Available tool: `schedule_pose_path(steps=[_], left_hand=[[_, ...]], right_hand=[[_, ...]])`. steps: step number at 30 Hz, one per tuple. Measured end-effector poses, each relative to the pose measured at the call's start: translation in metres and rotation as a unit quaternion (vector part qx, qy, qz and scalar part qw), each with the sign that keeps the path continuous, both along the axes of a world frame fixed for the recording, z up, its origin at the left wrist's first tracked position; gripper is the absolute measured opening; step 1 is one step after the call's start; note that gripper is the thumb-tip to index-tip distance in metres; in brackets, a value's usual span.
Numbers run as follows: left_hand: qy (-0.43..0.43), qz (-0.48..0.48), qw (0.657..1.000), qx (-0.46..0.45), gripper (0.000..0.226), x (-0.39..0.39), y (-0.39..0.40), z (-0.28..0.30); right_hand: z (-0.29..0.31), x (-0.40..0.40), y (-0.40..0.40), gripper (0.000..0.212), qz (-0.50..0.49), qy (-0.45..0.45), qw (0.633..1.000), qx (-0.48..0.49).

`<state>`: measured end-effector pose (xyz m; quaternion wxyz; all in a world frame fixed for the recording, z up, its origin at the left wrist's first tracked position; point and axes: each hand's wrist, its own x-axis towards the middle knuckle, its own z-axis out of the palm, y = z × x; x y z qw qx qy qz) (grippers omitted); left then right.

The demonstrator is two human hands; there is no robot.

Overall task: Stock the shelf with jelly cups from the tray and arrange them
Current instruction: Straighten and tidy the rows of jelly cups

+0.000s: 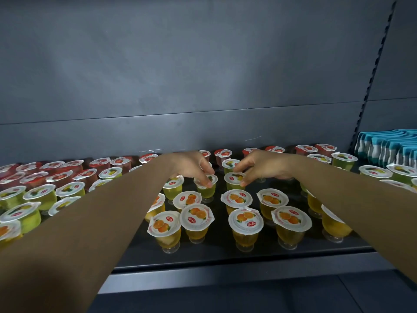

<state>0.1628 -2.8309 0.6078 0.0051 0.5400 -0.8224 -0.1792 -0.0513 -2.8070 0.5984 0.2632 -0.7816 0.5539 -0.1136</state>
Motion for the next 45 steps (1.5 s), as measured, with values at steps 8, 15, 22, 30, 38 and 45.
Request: schedule_pose_path(steps=[8, 15, 22, 30, 38, 45], left_hand=[[-0.042, -0.012, 0.999, -0.010, 0.042, -0.007, 0.005, 0.011], [-0.049, 0.001, 0.997, -0.058, 0.044, -0.050, 0.044, 0.063], [-0.080, 0.017, 0.991, -0.105, 0.057, -0.125, 0.102, 0.076], [-0.098, -0.008, 0.989, -0.114, 0.050, -0.174, 0.154, 0.084], [-0.023, -0.021, 0.994, -0.108, 0.050, -0.192, 0.157, 0.080], [0.004, -0.013, 0.997, -0.077, 0.053, -0.212, 0.125, 0.061]], right_hand=[[0.012, -0.004, 0.012, 0.048, 0.003, 0.012, 1.000, 0.000], [0.063, -0.049, 0.049, 0.041, 0.005, 0.136, 0.982, -0.131], [0.084, -0.119, 0.099, 0.050, 0.017, 0.240, 0.949, -0.203], [0.092, -0.171, 0.151, 0.051, 0.008, 0.302, 0.932, -0.200], [0.088, -0.201, 0.180, 0.054, -0.030, 0.286, 0.943, -0.169], [0.073, -0.229, 0.158, 0.050, -0.038, 0.216, 0.963, -0.154]])
